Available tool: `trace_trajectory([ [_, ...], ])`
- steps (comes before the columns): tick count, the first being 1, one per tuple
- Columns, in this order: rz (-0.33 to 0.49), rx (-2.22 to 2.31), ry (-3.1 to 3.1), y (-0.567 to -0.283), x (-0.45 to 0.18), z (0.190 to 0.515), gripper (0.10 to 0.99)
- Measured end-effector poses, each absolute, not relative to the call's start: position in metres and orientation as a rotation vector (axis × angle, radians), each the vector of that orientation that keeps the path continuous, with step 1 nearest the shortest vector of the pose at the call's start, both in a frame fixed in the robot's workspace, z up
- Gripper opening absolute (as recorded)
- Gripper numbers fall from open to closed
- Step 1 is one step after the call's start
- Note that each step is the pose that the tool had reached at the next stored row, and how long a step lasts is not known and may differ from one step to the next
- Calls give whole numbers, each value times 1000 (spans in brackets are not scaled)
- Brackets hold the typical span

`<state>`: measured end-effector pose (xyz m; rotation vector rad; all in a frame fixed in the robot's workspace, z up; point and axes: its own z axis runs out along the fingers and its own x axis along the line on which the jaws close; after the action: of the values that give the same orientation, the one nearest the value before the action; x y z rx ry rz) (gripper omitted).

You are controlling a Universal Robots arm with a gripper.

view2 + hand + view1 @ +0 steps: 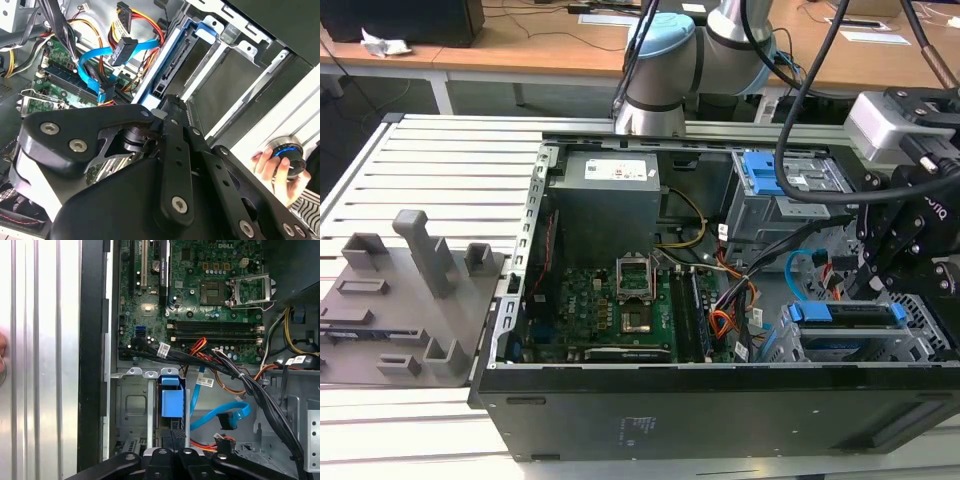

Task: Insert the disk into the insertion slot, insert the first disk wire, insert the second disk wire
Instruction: 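Insert the disk into the insertion slot, then insert the first disk wire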

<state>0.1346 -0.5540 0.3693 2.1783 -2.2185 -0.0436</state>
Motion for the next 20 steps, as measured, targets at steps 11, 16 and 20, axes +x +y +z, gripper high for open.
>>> trace_trajectory([
  [11,-41,2178,-2217,-554,136,369,106],
  [16,-41,2177,-2217,-554,145,369,106],
  [20,-38,2176,-2216,-553,146,380,106],
])
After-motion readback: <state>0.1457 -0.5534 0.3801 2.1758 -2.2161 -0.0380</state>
